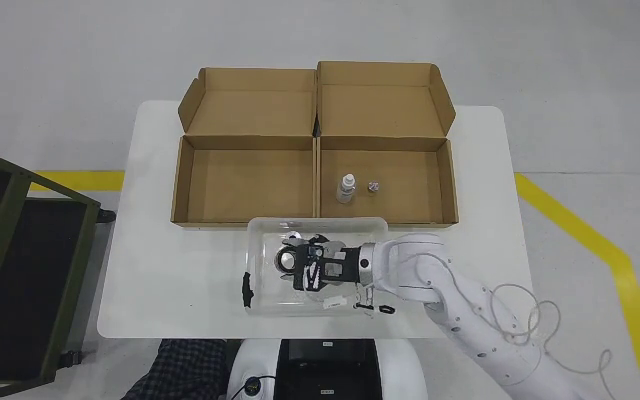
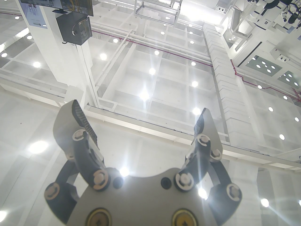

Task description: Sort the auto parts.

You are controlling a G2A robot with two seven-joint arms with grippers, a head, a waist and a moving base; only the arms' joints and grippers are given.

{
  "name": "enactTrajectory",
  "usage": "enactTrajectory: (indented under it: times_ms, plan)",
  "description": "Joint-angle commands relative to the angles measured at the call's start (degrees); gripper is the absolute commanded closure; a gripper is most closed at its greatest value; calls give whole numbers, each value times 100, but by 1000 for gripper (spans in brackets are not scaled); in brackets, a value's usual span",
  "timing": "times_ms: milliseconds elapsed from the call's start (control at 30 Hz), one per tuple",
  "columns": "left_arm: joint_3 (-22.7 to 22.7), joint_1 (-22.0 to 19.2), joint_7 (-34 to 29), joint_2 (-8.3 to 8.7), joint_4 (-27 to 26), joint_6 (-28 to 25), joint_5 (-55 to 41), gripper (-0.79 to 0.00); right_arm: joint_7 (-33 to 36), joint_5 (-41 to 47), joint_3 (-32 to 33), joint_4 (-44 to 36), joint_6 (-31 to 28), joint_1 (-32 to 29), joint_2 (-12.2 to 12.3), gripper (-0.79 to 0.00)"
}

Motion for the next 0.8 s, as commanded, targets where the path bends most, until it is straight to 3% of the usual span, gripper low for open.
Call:
enactTrajectory:
  times_ms: [0,767]
  plan:
    - [0,0,0,0,0,0,0,-785,-62,71,70,-102,31,-32,8,0]
    - [0,0,0,0,0,0,0,-785,-1001,1826,1254,-1002,-103,-392,139,0]
